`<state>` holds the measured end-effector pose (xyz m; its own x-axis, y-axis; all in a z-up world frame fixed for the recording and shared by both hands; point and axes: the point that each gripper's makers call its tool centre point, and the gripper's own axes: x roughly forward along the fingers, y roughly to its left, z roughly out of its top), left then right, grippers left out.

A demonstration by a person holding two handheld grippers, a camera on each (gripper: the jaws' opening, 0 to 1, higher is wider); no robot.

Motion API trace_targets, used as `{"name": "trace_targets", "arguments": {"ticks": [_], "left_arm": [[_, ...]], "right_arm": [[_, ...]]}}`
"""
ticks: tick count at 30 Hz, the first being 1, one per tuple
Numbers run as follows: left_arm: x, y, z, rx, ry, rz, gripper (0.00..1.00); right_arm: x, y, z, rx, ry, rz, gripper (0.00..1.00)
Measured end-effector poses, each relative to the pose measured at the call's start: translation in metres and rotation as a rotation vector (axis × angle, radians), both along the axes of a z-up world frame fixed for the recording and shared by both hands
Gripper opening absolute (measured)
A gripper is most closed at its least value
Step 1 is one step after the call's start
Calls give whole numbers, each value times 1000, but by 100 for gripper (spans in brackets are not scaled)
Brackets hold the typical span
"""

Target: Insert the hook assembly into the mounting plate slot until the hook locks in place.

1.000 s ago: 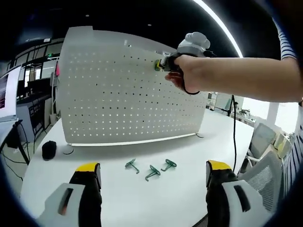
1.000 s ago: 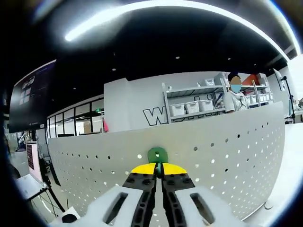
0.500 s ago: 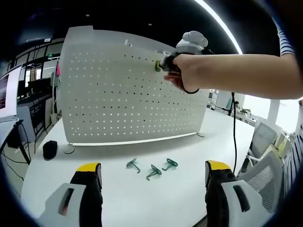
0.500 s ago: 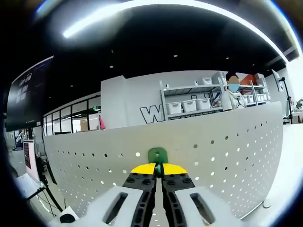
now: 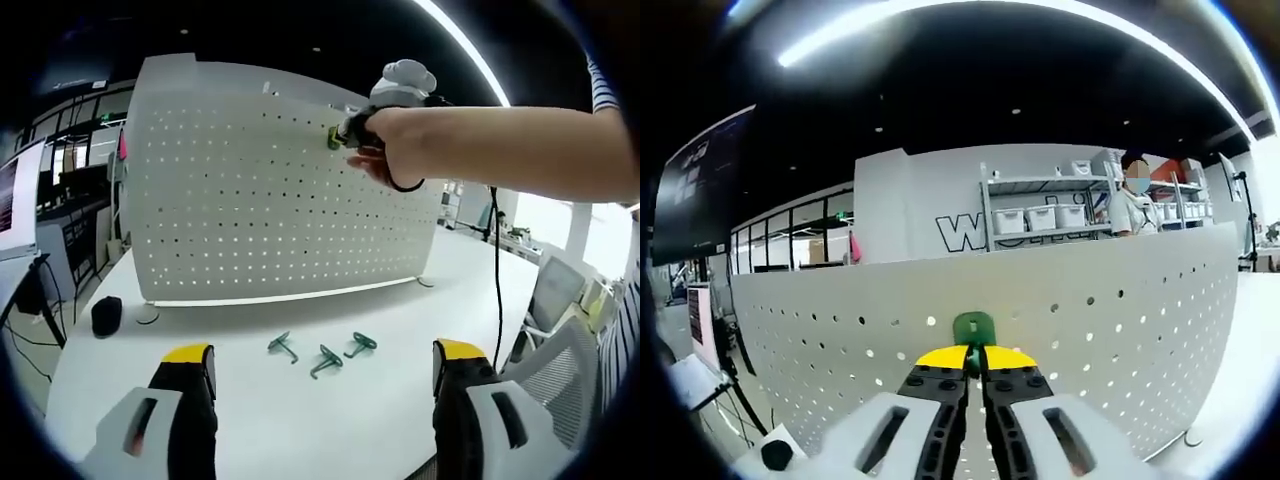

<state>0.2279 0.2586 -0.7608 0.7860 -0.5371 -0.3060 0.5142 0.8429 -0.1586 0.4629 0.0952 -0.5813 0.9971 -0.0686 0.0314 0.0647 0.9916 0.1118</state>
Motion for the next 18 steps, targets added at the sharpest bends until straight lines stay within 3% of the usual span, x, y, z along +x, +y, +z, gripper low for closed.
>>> {"name": "trace_targets", "arguments": {"ticks": [6, 18], "left_arm": [[0, 1, -1, 12, 3, 3, 90], [0, 2, -4, 18, 14, 5, 90]], "right_arm": [[-4, 5, 4, -2, -7, 17, 18], [-20, 5, 13, -57, -11, 65, 21]]}}
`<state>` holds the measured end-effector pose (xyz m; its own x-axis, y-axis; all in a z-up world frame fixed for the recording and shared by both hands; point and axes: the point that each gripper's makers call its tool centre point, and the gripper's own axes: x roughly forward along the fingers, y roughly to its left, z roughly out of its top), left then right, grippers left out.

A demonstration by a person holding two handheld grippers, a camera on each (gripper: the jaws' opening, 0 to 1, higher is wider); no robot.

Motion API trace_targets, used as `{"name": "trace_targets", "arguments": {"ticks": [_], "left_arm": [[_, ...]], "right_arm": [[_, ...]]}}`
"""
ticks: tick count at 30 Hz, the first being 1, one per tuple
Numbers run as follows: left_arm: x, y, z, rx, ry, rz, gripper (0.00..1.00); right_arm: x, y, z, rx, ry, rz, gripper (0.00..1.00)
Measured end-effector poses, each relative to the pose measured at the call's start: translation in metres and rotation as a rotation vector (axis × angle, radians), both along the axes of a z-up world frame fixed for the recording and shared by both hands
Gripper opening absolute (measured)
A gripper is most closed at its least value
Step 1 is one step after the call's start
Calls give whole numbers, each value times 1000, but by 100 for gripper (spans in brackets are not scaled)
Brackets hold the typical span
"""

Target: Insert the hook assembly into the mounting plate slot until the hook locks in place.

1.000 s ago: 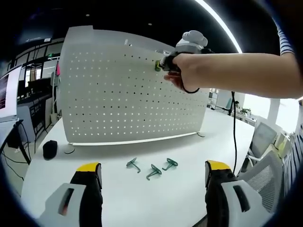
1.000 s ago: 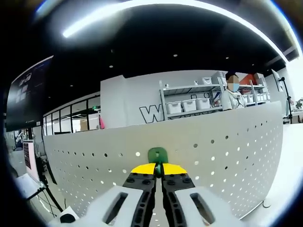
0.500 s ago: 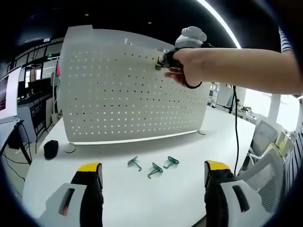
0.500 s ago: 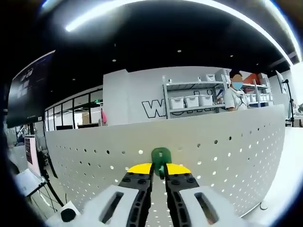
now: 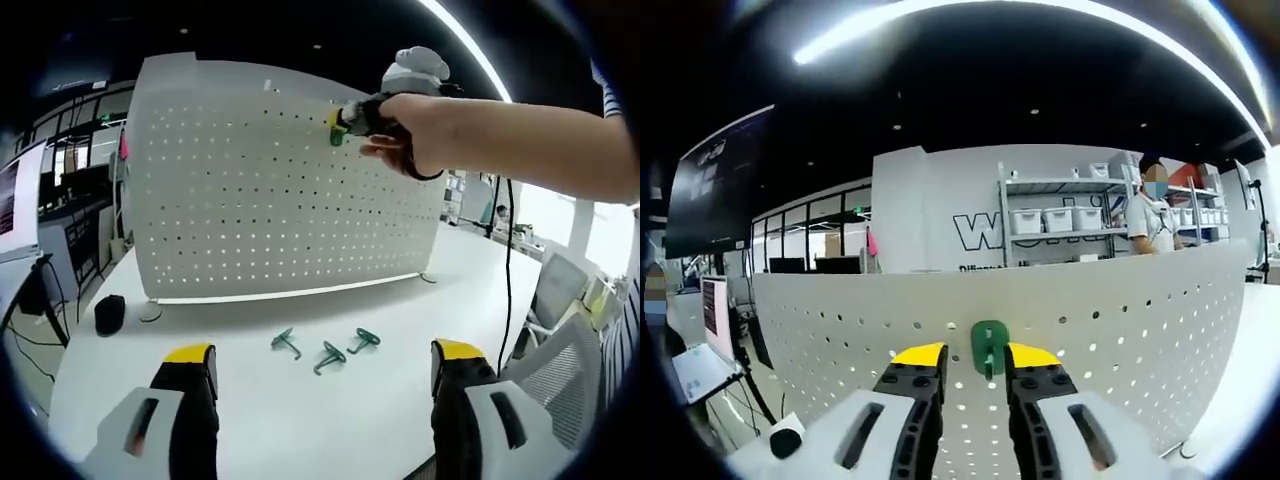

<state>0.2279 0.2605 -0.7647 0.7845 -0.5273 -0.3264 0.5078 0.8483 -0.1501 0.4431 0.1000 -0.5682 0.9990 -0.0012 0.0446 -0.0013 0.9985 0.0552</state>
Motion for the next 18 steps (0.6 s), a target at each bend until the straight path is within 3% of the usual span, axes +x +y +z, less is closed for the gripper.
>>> {"name": "trace_targets", "arguments": {"ticks": [7, 18], "left_arm": [[0, 1, -2, 7, 8, 1, 90], [-2, -3, -8, 38, 23, -20, 89]], "right_arm": [[-14, -9, 2, -51, -1, 50, 22], [-44, -25, -37, -158, 83, 117, 22]]}}
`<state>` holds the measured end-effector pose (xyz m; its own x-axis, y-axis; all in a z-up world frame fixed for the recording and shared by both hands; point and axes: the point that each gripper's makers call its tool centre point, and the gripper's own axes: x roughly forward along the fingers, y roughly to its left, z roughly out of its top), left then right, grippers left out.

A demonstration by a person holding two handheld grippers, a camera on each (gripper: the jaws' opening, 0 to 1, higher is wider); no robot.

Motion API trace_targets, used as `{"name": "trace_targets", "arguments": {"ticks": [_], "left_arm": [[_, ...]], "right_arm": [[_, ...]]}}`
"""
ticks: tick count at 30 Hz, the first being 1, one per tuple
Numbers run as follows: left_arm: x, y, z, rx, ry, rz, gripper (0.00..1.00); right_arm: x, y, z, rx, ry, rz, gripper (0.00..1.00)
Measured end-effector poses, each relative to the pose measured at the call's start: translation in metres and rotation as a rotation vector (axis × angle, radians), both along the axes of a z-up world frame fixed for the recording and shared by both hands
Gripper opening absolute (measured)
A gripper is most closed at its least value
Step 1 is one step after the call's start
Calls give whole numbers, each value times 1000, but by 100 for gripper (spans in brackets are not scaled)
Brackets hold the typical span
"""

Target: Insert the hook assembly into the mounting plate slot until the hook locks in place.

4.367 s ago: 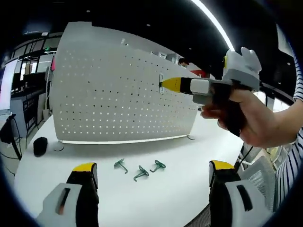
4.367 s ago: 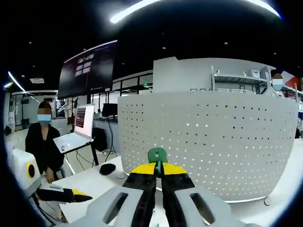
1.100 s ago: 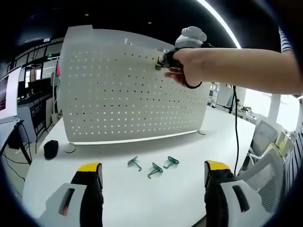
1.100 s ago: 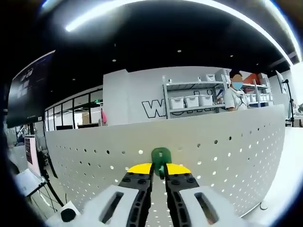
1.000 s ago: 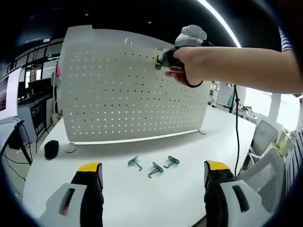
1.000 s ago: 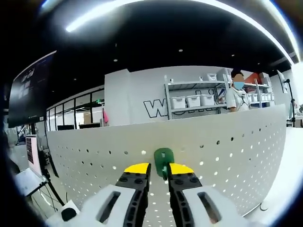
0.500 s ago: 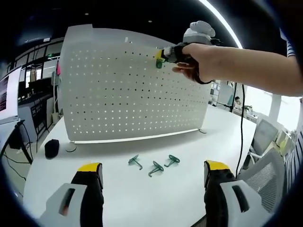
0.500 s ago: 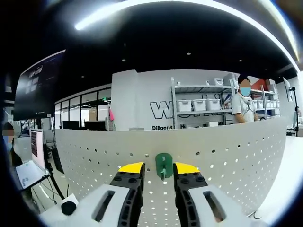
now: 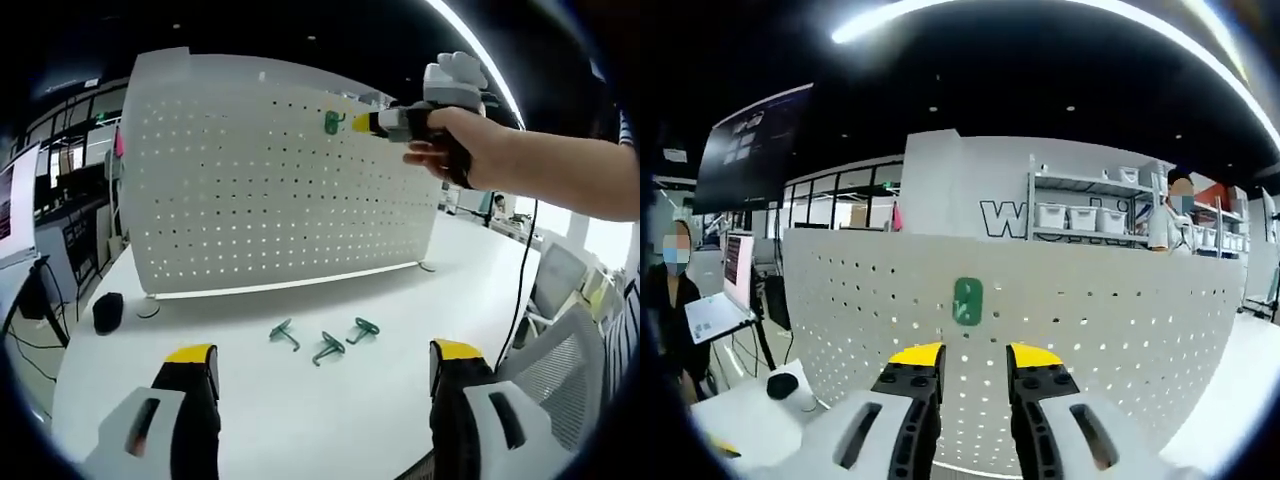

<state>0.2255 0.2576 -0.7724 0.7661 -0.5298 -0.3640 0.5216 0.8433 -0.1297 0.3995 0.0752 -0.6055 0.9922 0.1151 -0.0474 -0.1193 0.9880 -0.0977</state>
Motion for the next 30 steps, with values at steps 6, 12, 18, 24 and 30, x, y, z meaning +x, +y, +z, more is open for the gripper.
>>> {"name": "trace_targets", "arguments": {"ticks": [6, 12, 18, 24, 30], "left_arm": [[-1, -1, -2, 9, 6, -9, 87], [-3, -2, -4, 20, 10, -17, 86], [-4, -4, -6, 24, 20, -23, 86], [-5, -5, -8, 35, 26, -31, 87], [-6, -6, -12, 43, 43, -38, 88]], "right_arm": [[-21, -11, -29, -49, 58, 26, 22], [-42, -15, -57, -81, 116, 53, 22], [-66, -13, -90, -111, 187, 93, 22], [-85, -8, -118, -140, 248, 140, 23], [-103, -5, -146, -143, 318, 169, 23]]}}
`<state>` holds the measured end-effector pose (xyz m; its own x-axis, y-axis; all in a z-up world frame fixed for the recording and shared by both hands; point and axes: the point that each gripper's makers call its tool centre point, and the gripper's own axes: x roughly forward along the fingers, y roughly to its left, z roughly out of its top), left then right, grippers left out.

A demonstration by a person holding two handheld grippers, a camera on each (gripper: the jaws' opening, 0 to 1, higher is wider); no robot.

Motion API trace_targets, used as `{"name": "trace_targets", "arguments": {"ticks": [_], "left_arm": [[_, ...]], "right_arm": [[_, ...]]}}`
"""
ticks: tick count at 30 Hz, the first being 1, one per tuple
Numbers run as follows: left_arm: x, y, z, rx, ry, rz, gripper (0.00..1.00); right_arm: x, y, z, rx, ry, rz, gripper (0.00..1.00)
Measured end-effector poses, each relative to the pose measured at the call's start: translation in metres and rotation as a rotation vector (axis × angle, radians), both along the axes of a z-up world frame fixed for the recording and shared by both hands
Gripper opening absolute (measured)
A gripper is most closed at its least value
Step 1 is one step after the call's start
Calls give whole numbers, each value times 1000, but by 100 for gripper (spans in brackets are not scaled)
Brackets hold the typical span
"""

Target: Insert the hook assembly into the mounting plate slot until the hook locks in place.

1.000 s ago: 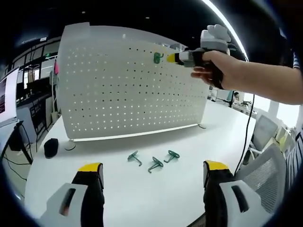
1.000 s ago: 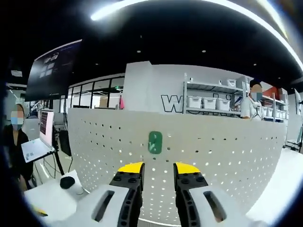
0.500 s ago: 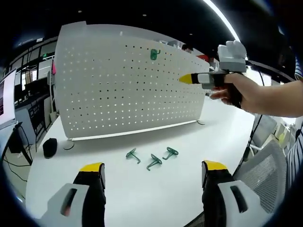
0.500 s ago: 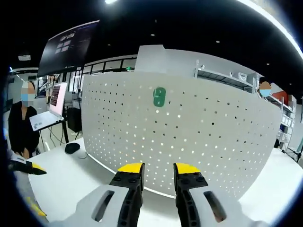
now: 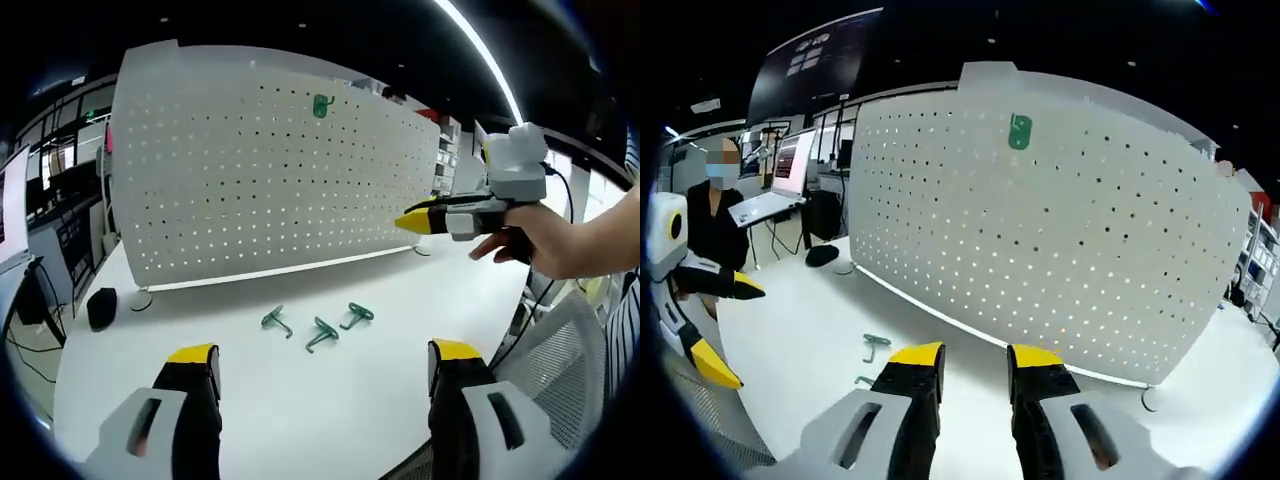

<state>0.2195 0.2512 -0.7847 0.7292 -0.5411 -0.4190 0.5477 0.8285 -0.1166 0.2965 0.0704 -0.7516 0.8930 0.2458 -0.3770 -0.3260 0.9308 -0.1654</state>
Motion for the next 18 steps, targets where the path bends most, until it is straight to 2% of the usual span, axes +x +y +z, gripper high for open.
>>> {"name": "trace_targets", "arguments": {"ticks": [7, 14, 18], "left_arm": [[-1, -1, -4, 11, 12, -7, 87], [-1, 0, -8, 21, 31, -6, 87], [0, 1, -8, 19, 35, 1, 87]], "right_arm": [[-16, 7, -28, -7, 69, 45, 23], [-32, 14, -61, -3, 177, 98, 23], [-35, 17, -72, -2, 225, 126, 23]]}}
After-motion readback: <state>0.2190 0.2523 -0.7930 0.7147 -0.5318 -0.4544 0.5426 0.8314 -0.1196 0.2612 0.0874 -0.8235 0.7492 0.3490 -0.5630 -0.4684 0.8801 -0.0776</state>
